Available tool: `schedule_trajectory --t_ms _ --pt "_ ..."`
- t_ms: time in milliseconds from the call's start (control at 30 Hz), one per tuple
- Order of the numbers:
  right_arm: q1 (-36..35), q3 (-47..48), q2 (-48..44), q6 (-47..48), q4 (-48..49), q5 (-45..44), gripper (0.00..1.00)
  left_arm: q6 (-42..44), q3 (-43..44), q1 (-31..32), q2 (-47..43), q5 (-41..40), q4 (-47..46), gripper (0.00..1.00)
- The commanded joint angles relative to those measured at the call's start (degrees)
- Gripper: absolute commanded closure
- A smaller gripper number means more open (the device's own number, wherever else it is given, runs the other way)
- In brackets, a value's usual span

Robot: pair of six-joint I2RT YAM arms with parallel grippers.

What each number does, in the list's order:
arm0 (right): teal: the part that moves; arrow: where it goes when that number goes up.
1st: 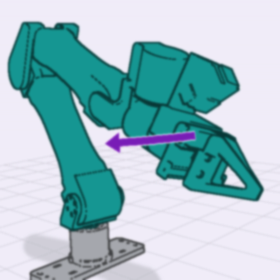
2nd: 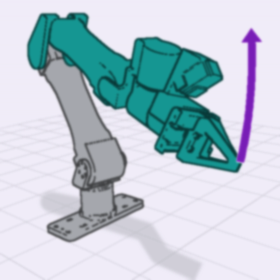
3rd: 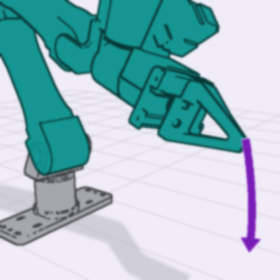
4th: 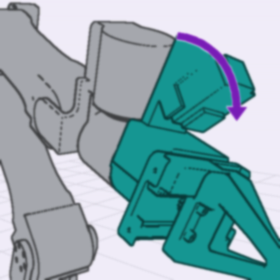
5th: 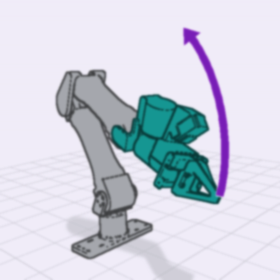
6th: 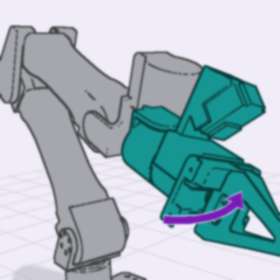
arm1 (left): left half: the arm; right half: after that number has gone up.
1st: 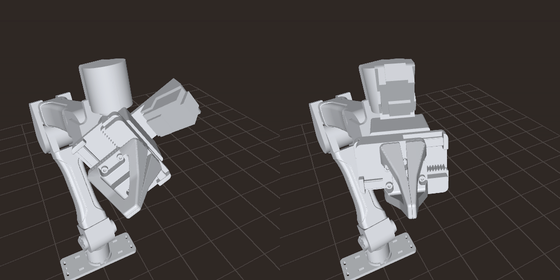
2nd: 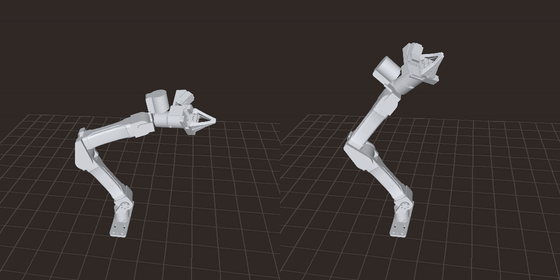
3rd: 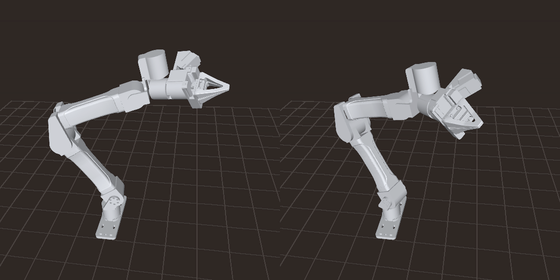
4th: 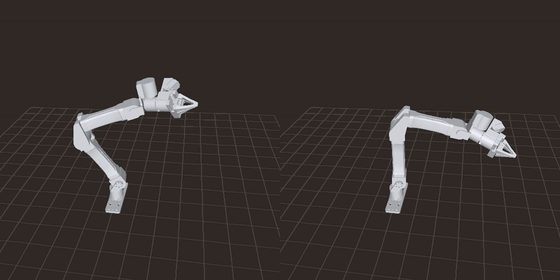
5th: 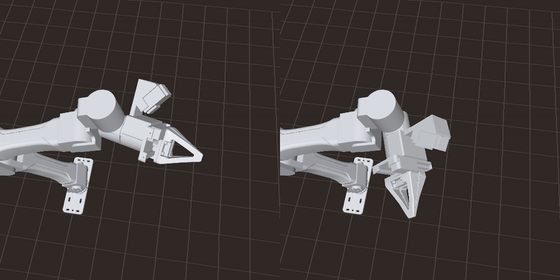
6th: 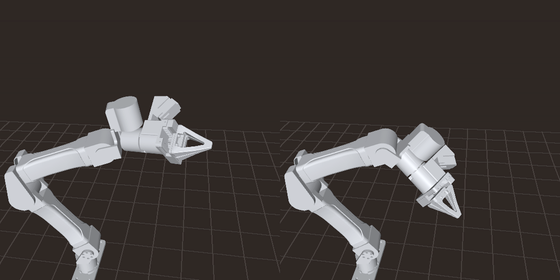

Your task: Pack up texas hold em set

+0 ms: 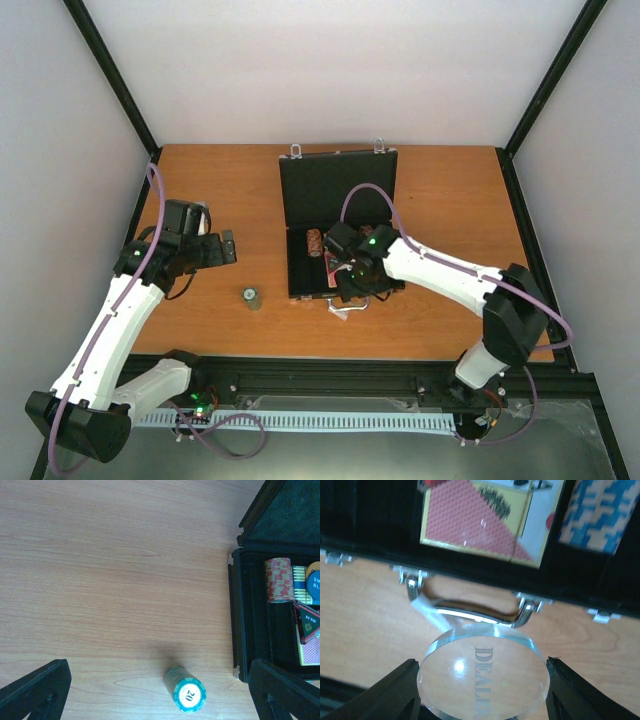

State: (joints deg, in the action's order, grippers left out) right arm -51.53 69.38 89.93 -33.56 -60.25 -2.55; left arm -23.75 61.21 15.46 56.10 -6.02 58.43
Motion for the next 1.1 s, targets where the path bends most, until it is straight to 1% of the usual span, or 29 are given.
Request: schedule_trajectory --t_ms 0,200,400,1067 --pt "3.19 4.54 5.26 4.56 -0.12 -2.53 0.59 0.54 0.05 -0.17 -0.60 -0.33 -0.95 0.00" --pt "7.62 10.17 11.99 8.72 1.97 -2.83 0.59 0.54 -0.13 -0.17 -0.35 -0.01 -1.29 0.00" --pt "9.72 13.81 16.79 11.30 3.11 -2.41 0.59 0.83 -0.04 -0.17 0.08 -0.10 -1.35 0.00" --pt "12.24 14.73 22.55 13.37 5.89 0.00 0.58 1.74 0.68 -0.19 1.26 -0.66 -0.83 0.00"
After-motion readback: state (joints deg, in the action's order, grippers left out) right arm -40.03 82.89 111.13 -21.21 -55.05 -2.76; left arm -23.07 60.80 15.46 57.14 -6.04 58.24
